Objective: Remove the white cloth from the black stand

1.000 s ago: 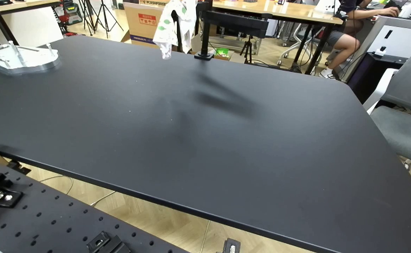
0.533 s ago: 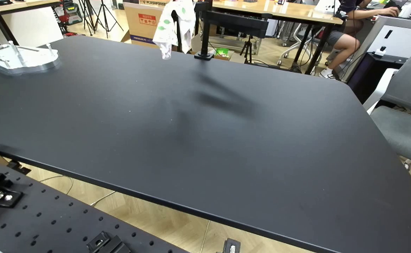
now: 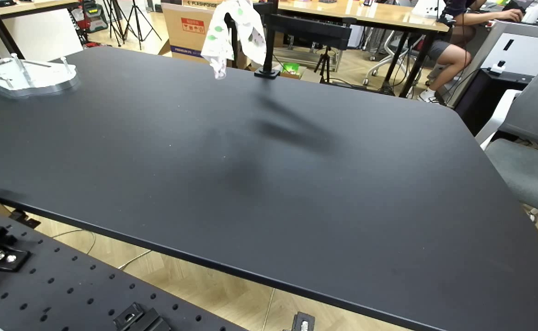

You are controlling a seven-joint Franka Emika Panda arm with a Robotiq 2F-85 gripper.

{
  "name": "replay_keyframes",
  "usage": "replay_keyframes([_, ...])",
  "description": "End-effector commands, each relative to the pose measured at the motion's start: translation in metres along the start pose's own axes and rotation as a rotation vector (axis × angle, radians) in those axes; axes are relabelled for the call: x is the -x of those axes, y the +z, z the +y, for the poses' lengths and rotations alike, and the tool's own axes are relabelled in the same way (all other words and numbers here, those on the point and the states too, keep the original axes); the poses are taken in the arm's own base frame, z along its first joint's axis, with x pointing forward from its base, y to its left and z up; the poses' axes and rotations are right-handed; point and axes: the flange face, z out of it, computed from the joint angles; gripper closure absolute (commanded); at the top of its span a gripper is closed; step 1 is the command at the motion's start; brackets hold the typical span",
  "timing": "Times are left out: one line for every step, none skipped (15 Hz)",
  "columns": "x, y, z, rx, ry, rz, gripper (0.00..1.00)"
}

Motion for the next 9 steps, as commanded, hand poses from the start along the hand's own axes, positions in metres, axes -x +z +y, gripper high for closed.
replay_keyframes([0.006,-0.024,-0.005,-0.025,-0.006,-0.007,1.0])
replay_keyframes([0.009,-0.031,-0.009,-0.027,-0.007,-0.012,1.0])
replay_keyframes([0.011,-0.037,-0.012,-0.028,-0.007,-0.015,1.0])
replay_keyframes([0.014,-0.045,-0.017,-0.034,-0.009,-0.019,1.0])
replay_keyframes([0.017,-0.053,-0.022,-0.035,-0.007,-0.024,1.0])
replay_keyframes([0.021,-0.061,-0.026,-0.042,-0.008,-0.029,1.0])
replay_keyframes([0.026,-0.068,-0.031,-0.046,-0.007,-0.036,1.0])
replay_keyframes([0.035,-0.077,-0.038,-0.062,0.003,-0.043,1.0])
replay_keyframes([0.042,-0.083,-0.042,-0.069,0.013,-0.048,1.0])
